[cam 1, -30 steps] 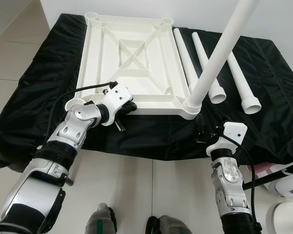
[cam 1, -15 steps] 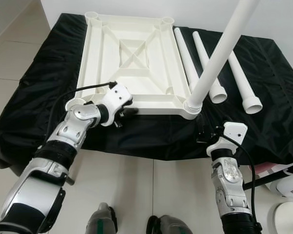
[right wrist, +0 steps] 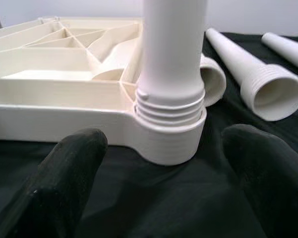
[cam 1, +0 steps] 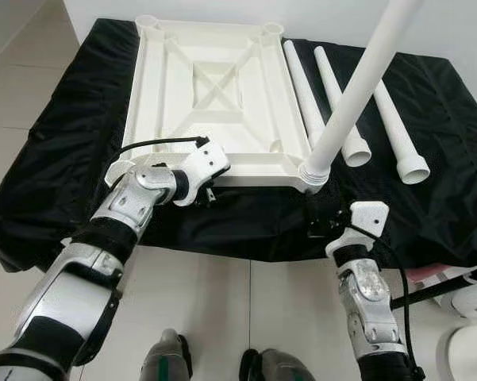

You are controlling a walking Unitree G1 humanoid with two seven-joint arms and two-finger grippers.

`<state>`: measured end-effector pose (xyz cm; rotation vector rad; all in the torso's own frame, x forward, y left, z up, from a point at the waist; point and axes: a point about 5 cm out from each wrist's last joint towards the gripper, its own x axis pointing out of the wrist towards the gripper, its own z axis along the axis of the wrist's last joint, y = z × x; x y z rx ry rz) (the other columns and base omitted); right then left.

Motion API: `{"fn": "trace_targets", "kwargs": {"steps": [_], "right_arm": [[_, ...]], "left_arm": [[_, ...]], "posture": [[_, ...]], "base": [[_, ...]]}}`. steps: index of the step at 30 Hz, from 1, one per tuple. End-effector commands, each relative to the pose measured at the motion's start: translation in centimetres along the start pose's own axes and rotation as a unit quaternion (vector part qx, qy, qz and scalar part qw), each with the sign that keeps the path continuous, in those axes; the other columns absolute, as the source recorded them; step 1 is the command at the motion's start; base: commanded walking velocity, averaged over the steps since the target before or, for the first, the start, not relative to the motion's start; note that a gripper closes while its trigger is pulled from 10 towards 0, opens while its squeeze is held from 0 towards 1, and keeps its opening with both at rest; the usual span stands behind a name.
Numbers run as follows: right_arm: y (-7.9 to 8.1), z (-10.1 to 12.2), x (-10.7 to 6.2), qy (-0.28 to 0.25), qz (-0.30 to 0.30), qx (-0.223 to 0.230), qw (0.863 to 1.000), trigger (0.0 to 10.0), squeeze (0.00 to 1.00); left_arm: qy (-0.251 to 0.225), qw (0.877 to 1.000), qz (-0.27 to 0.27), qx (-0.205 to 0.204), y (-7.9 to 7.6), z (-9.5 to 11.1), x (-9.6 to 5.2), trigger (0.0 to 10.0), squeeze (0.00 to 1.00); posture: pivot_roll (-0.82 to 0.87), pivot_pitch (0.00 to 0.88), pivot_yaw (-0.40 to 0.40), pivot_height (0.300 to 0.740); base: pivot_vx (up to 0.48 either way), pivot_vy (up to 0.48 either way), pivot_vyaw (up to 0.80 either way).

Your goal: Building children table

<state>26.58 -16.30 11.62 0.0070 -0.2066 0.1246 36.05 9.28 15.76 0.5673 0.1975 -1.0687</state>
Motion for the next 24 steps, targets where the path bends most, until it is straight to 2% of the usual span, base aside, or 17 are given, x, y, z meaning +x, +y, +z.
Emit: {"fn": "trace_targets", "kwargs": {"steps": [1, 5, 11, 12, 13, 24], "right_arm": [[0.0, -0.1, -0.4, 0.009, 0.017, 0.004, 1.000, 10.0, 0.00], [0.9, -0.1, -1.8, 0.028, 0.114, 0.015, 0.993, 10.0, 0.00], [0.5, -0.1, -2.2, 0.034, 0.123, 0.005, 0.992, 10.0, 0.00], [0.4, -0.1, -2.2, 0.034, 0.122, 0.005, 0.992, 10.0, 0.00], [0.4, -0.1, -2.1, 0.035, 0.122, 0.005, 0.992, 10.0, 0.00], [0.5, 0.1, -2.2, 0.036, 0.129, 0.010, 0.991, 10.0, 0.00]], "left_arm": [[0.009, 1.000, -0.005, 0.007, -0.1, 0.0, 0.3, 10.0, 0.00], [0.034, 0.999, -0.009, 0.014, 0.3, -0.1, 0.4, 10.0, 0.00], [0.051, 0.999, -0.018, 0.003, 0.6, -0.4, 0.2, 10.0, 0.00], [0.055, 0.998, -0.016, 0.003, 0.8, -0.4, 0.2, 2.2, 0.00], [0.056, 0.998, -0.015, 0.002, 0.9, -0.4, 0.1, 0.0, 0.00], [0.056, 0.998, -0.019, 0.004, 1.1, -0.3, 0.1, 0.0, 0.00]], "posture": [[0.05, 0.129, -0.038, 0.740], [0.05, 0.130, -0.033, 0.740], [0.04, 0.130, -0.028, 0.740], [0.04, 0.128, -0.025, 0.740], [0.04, 0.128, -0.024, 0.740], [0.05, 0.125, -0.021, 0.740]], "base": [[0.000, 0.000, 0.00], [0.000, 0.000, 0.00], [0.000, 0.000, 0.00], [0.000, 0.000, 0.00], [0.000, 0.000, 0.00], [0.000, 0.000, 0.00]]}}
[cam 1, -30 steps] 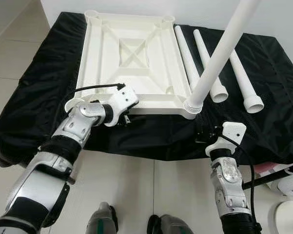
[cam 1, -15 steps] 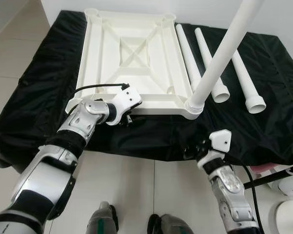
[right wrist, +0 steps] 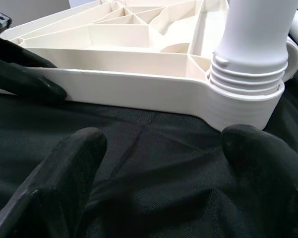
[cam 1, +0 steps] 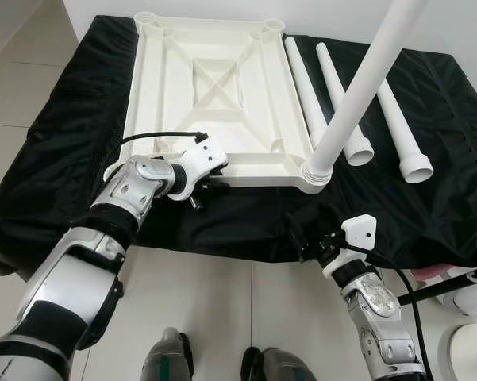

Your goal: Building children table

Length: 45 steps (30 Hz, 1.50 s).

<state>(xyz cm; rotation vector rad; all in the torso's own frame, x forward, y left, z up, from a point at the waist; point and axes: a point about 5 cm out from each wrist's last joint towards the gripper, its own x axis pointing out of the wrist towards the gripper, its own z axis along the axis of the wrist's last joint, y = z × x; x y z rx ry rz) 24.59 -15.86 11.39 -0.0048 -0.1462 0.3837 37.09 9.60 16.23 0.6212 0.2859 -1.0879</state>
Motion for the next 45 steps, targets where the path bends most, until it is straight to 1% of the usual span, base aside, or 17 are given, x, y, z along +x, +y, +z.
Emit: {"fn": "trace_targets", "kwargs": {"steps": [1, 5, 11, 14, 15, 18, 20, 22, 24, 30, 36, 37, 39, 41, 42, 43, 45], "right_arm": [[-0.1, -0.1, -0.4, 0.007, 0.001, 0.002, 1.000, 10.0, 0.00], [-0.3, -0.1, -0.4, 0.008, 0.000, 0.000, 1.000, 10.0, 0.00], [-0.4, -0.1, -0.3, 0.009, -0.002, -0.007, 1.000, 10.0, 0.00], [-0.5, -0.1, -0.4, 0.009, -0.004, -0.009, 1.000, 10.0, 0.00], [-0.5, -0.1, -0.4, 0.010, -0.005, -0.011, 1.000, 10.0, 0.00], [-0.6, -0.1, -0.5, 0.010, -0.006, -0.011, 1.000, 10.0, 0.00], [-0.6, -0.1, -0.5, 0.012, -0.005, -0.012, 1.000, 10.0, 0.00], [-0.6, -0.1, -0.5, 0.012, -0.005, -0.012, 1.000, 10.0, 0.00], [-0.7, -0.1, -0.3, 0.013, -0.002, -0.015, 1.000, 10.0, 0.00], [-0.9, -0.1, -0.2, 0.014, 0.001, -0.020, 1.000, 10.0, 0.00], [-1.0, -0.1, -0.2, 0.013, 0.000, -0.023, 1.000, 10.0, 0.00], [-1.0, 0.0, -0.2, 0.013, -0.001, -0.023, 1.000, 10.0, 0.00], [-1.0, 0.0, -0.2, 0.013, -0.001, -0.023, 1.000, 10.0, 0.00], [-1.1, -0.1, 0.0, 0.013, -0.001, -0.024, 1.000, 10.0, 0.00], [-1.1, -0.1, 0.0, 0.013, -0.001, -0.024, 1.000, 10.0, 0.00], [-1.1, 0.0, 0.1, 0.012, 0.001, -0.025, 1.000, 10.0, 0.00], [-1.1, 0.0, 0.2, 0.011, 0.002, -0.027, 1.000, 10.0, 0.00]], "left_arm": [[0.010, 1.000, 0.002, 0.000, -0.1, -0.4, 0.1, 0.0, 0.00], [0.010, 1.000, -0.002, 0.001, -0.1, -0.4, 0.1, 0.0, 0.00], [0.008, 1.000, -0.017, 0.003, -0.9, -0.6, 0.3, 0.0, 0.00], [-0.001, 1.000, -0.024, -0.003, -1.5, -0.7, 0.2, 0.0, 0.00], [-0.015, 0.999, -0.032, -0.010, -2.3, -0.6, 0.1, 0.0, 0.00], [-0.021, 0.999, -0.035, -0.012, -2.6, -0.6, 0.1, 0.0, 0.00], [-0.030, 0.999, -0.039, -0.015, -3.2, -0.4, 0.0, 0.0, 0.00], [-0.030, 0.999, -0.039, -0.015, -3.2, -0.4, 0.0, 0.0, 0.00], [-0.038, 0.998, -0.042, -0.015, -4.0, -0.3, -0.1, 0.0, 0.00], [-0.048, 0.998, -0.039, -0.021, -4.6, -0.1, -0.5, 0.0, 0.00], [-0.059, 0.997, -0.017, -0.039, -5.1, 0.2, -1.3, 0.0, 0.00], [-0.062, 0.997, -0.004, -0.048, -5.1, 0.3, -1.6, 0.0, 0.00], [-0.062, 0.997, -0.004, -0.048, -5.1, 0.3, -1.6, 0.0, 0.00], [-0.064, 0.995, 0.031, -0.068, -4.7, 0.6, -1.9, 0.0, 0.00], [-0.064, 0.995, 0.031, -0.068, -4.7, 0.6, -1.9, 0.0, 0.00], [-0.060, 0.992, 0.072, -0.090, -4.1, 0.6, -1.8, 0.0, 0.00], [-0.059, 0.990, 0.085, -0.098, -3.9, 0.6, -1.7, 0.0, 0.00]], "posture": [[0.05, 0.125, -0.021, 0.740], [0.05, 0.123, -0.018, 0.740], [0.05, 0.121, -0.015, 0.740], [0.05, 0.119, -0.010, 0.740], [0.05, 0.118, -0.013, 0.740], [0.05, 0.118, -0.013, 0.740], [0.05, 0.123, -0.018, 0.740], [0.05, 0.123, -0.018, 0.740], [0.06, 0.127, -0.024, 0.740], [0.06, 0.130, -0.026, 0.740], [0.06, 0.129, -0.028, 0.740], [0.06, 0.129, -0.029, 0.740], [0.06, 0.129, -0.029, 0.740], [0.07, 0.127, -0.034, 0.740], [0.07, 0.127, -0.034, 0.740], [0.07, 0.128, -0.037, 0.740], [0.07, 0.128, -0.037, 0.740]], "base": [[0.000, 0.000, 0.00], [0.000, 0.000, 0.00], [0.000, 0.000, 0.00], [0.000, 0.000, 0.00], [0.000, 0.000, 0.00], [0.000, 0.000, 0.00], [0.000, 0.000, 0.00], [0.000, 0.000, 0.00], [0.000, 0.000, 0.00], [0.000, 0.000, 0.00], [0.000, 0.000, 0.00], [0.000, 0.000, 0.00], [0.000, 0.000, 0.00], [0.000, 0.000, 0.00], [0.000, 0.000, 0.00], [0.000, 0.000, 0.00], [0.000, 0.000, 0.00]]}}
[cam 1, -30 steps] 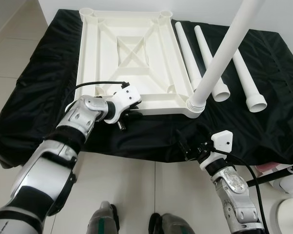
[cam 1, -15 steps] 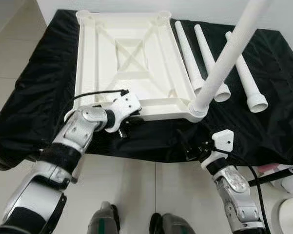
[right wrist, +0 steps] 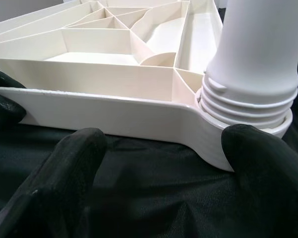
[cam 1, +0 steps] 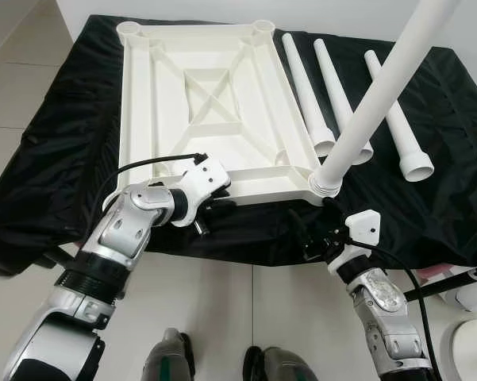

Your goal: Building children table

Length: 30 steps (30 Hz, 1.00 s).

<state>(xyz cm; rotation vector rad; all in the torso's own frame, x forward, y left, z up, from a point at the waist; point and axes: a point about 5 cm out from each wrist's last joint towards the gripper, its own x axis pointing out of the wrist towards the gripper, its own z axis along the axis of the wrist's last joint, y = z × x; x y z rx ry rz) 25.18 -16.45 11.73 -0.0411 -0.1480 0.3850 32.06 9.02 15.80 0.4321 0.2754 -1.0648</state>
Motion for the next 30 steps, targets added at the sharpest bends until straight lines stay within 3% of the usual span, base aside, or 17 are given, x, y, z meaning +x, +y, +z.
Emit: {"fn": "trace_targets", "kwargs": {"steps": [1, 8, 17, 20, 30], "right_arm": [[-0.3, -0.3, -0.2, 0.009, 0.000, -0.009, 1.000, 10.0, 0.00], [-0.5, -0.2, -0.2, 0.009, 0.000, -0.015, 1.000, 10.0, 0.00], [-0.7, -0.1, -0.2, 0.008, -0.003, -0.019, 1.000, 10.0, 0.00], [-0.8, -0.1, -0.3, 0.008, -0.004, -0.021, 1.000, 10.0, 0.00], [-0.8, 0.0, -0.3, 0.008, -0.008, -0.025, 1.000, 10.0, 0.00]], "left_arm": [[-0.016, 0.997, 0.076, -0.018, 0.8, 0.4, -0.1, 0.0, 0.00], [0.005, 0.986, 0.159, -0.045, 2.1, 0.2, -0.2, 0.0, 0.00], [0.038, 0.982, 0.177, -0.060, 0.9, -0.6, 0.6, 0.0, 0.00], [0.044, 0.972, 0.215, -0.084, 1.2, -0.8, 0.6, 0.0, 0.00], [0.074, 0.939, 0.321, -0.095, 2.7, -2.0, -0.2, 0.0, 0.00]], "posture": [[0.07, 0.128, -0.037, 0.740], [0.06, 0.130, -0.039, 0.740], [0.06, 0.131, -0.040, 0.740], [0.06, 0.133, -0.039, 0.740], [0.05, 0.129, -0.038, 0.740]], "base": [[0.000, 0.000, 0.00], [0.000, 0.000, 0.00], [0.000, 0.000, 0.00], [0.000, 0.000, 0.00], [0.000, 0.000, 0.00]]}}
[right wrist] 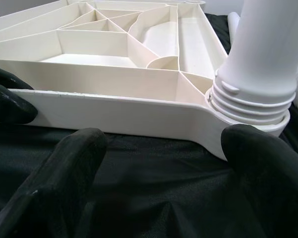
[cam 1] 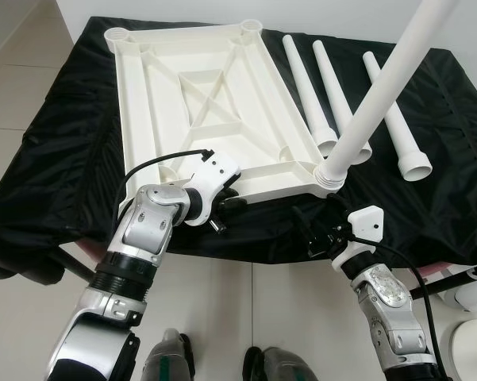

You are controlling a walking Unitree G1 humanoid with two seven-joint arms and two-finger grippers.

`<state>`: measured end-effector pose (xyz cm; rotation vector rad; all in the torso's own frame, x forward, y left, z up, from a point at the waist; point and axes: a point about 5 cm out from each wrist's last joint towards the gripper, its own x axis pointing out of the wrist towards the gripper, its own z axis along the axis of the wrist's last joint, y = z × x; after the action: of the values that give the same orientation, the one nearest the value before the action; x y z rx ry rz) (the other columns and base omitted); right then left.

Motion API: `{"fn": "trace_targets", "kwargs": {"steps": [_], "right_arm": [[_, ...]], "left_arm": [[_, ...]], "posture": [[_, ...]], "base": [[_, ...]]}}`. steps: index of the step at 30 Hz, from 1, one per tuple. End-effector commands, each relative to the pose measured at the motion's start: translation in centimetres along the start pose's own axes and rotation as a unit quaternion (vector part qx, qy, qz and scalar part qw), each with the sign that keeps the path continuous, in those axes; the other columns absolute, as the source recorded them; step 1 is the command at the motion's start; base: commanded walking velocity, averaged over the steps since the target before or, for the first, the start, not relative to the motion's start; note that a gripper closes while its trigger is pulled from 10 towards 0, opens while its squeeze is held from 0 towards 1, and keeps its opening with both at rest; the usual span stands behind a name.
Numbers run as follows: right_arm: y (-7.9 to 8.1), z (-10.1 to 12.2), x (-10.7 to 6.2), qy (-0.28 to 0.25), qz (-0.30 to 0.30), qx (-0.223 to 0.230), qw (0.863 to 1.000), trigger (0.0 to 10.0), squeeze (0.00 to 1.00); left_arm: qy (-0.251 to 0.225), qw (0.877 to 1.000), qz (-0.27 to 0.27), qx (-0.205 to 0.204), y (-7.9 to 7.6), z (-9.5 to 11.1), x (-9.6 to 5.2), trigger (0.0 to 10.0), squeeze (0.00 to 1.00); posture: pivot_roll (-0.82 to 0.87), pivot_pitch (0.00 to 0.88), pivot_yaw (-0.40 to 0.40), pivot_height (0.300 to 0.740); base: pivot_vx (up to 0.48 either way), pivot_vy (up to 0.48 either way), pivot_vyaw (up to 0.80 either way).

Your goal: Building children table

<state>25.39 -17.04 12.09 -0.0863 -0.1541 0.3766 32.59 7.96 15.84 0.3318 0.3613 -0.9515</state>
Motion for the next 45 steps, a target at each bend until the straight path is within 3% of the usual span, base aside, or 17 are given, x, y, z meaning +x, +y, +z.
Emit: {"fn": "trace_targets", "kwargs": {"steps": [1, 4, 7, 13, 14, 19, 21, 24, 25, 31, 35, 36, 37, 39, 41, 45], "right_arm": [[-0.2, -0.4, -0.4, 0.007, -0.005, -0.002, 1.000, 10.0, 0.00], [-0.2, -0.3, -0.3, 0.006, -0.005, -0.003, 1.000, 10.0, 0.00], [-0.1, -0.3, -0.3, 0.005, -0.005, -0.003, 1.000, 10.0, 0.00], [0.0, -0.3, -0.3, 0.005, -0.005, -0.003, 1.000, 10.0, 0.00], [0.0, -0.3, -0.3, 0.004, -0.006, -0.003, 1.000, 10.0, 0.00], [0.0, -0.3, -0.4, 0.004, -0.008, -0.003, 1.000, 10.0, 0.00], [0.0, -0.3, -0.3, 0.004, -0.009, -0.004, 1.000, 10.0, 0.00], [0.0, -0.3, -0.3, 0.004, -0.010, -0.004, 1.000, 10.0, 0.00], [0.0, -0.3, -0.3, 0.003, -0.011, -0.004, 1.000, 10.0, 0.00], [-0.1, -0.3, -0.3, 0.003, -0.012, -0.005, 1.000, 10.0, 0.00], [-0.2, -0.3, -0.3, 0.003, -0.012, -0.006, 1.000, 10.0, 0.00], [-0.2, -0.3, -0.2, 0.003, -0.012, -0.007, 1.000, 10.0, 0.00], [-0.2, -0.3, -0.2, 0.003, -0.013, -0.007, 1.000, 10.0, 0.00], [-0.2, -0.3, -0.2, 0.003, -0.013, -0.007, 1.000, 10.0, 0.00], [-0.3, -0.3, -0.2, 0.002, -0.014, -0.009, 1.000, 10.0, 0.00], [-0.3, -0.2, -0.2, 0.001, -0.014, -0.009, 1.000, 10.0, 0.00]], "left_arm": [[0.037, 0.957, 0.285, -0.031, 3.1, -2.2, -0.9, 0.0, 0.00], [0.036, 0.955, 0.294, -0.034, 3.2, -2.1, -1.1, 0.0, 0.00], [0.045, 0.942, 0.330, -0.034, 4.1, -2.2, -1.5, 0.0, 0.00], [0.049, 0.941, 0.334, -0.033, 4.2, -2.3, -1.4, 0.0, 0.00], [0.044, 0.932, 0.356, -0.047, 4.6, -2.4, -1.7, 0.0, 0.00], [0.052, 0.920, 0.384, -0.050, 5.2, -2.7, -2.2, 0.0, 0.00], [0.052, 0.908, 0.411, -0.067, 5.8, -3.2, -2.7, 0.0, 0.00], [0.054, 0.902, 0.421, -0.077, 6.0, -3.5, -3.0, 0.0, 0.00], [0.053, 0.893, 0.438, -0.086, 6.2, -3.7, -3.4, 0.0, 0.00], [0.056, 0.888, 0.449, -0.081, 6.3, -3.6, -3.6, 0.0, 0.00], [0.049, 0.894, 0.437, -0.081, 5.9, -3.3, -3.1, 0.0, 0.00], [0.044, 0.902, 0.420, -0.085, 5.5, -3.0, -2.6, 10.0, 0.00], [0.031, 0.908, 0.408, -0.095, 5.1, -2.7, -2.2, 10.0, 1.00], [0.031, 0.908, 0.408, -0.095, 5.1, -2.7, -2.2, 10.0, 1.00], [0.008, 0.923, 0.373, -0.096, 4.4, -1.9, -1.4, 10.0, 1.00], [-0.015, 0.934, 0.346, -0.086, 4.0, -0.9, -1.0, 10.0, 1.00]], "posture": [[0.05, 0.129, -0.038, 0.740], [0.05, 0.127, -0.038, 0.740], [0.05, 0.124, -0.035, 0.740], [0.05, 0.122, -0.034, 0.740], [0.04, 0.121, -0.031, 0.740], [0.04, 0.119, -0.031, 0.740], [0.04, 0.120, -0.030, 0.740], [0.04, 0.120, -0.031, 0.740], [0.04, 0.121, -0.030, 0.740], [0.04, 0.123, -0.033, 0.740], [0.05, 0.124, -0.035, 0.740], [0.05, 0.124, -0.035, 0.740], [0.05, 0.122, -0.033, 0.740], [0.05, 0.122, -0.033, 0.740], [0.04, 0.122, -0.033, 0.740], [0.04, 0.122, -0.033, 0.740]], "base": [[0.000, 0.000, 0.00], [0.000, 0.000, 0.00], [0.000, 0.000, 0.00], [0.000, 0.000, 0.00], [0.000, 0.000, 0.00], [0.000, 0.000, 0.00], [0.000, 0.000, 0.00], [0.000, 0.000, 0.00], [0.000, 0.000, 0.00], [0.000, 0.000, 0.00], [0.000, 0.000, 0.00], [0.000, 0.000, 0.00], [0.000, 0.000, 0.00], [0.000, 0.000, 0.00], [0.000, 0.000, 0.00], [0.000, 0.000, 0.00]]}}
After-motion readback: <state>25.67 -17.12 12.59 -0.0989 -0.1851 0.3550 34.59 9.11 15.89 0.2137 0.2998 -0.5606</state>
